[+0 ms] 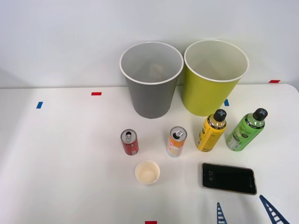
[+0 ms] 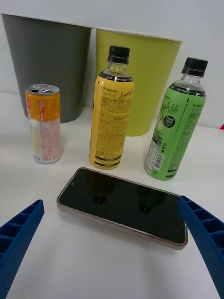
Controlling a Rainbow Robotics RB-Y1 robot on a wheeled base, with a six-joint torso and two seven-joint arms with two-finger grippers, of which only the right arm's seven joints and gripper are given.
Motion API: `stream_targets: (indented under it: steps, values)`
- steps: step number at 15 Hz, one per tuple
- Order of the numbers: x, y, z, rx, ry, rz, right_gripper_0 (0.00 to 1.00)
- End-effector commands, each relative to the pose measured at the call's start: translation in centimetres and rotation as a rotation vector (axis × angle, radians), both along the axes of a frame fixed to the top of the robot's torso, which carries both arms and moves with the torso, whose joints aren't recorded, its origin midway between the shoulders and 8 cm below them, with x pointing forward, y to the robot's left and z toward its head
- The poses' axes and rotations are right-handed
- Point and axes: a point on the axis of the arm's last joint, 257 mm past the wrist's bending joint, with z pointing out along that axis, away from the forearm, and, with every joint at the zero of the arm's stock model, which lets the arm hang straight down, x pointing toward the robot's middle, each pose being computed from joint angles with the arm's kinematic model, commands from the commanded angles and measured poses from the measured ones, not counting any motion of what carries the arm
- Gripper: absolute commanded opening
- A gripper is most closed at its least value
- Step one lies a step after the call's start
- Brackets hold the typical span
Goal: Put cans in the gray bin, plastic bottles in the light green bin
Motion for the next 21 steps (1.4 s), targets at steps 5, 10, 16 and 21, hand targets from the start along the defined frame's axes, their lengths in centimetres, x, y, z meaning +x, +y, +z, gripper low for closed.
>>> stream_targets:
  steps: [5,10,16,21]
  values:
    - [3.8,-3.3,2.9,0.164,-0.112,-0.136,1.00]
    - [6.7,-4.1,3.2,0.224,-0.114,-0.157,1.00]
    - [11.3,-5.5,4.4,0.239,-0.121,-0.174,1.00]
    - [12.5,-7.0,4.5,0.231,-0.111,-0.202,1.00]
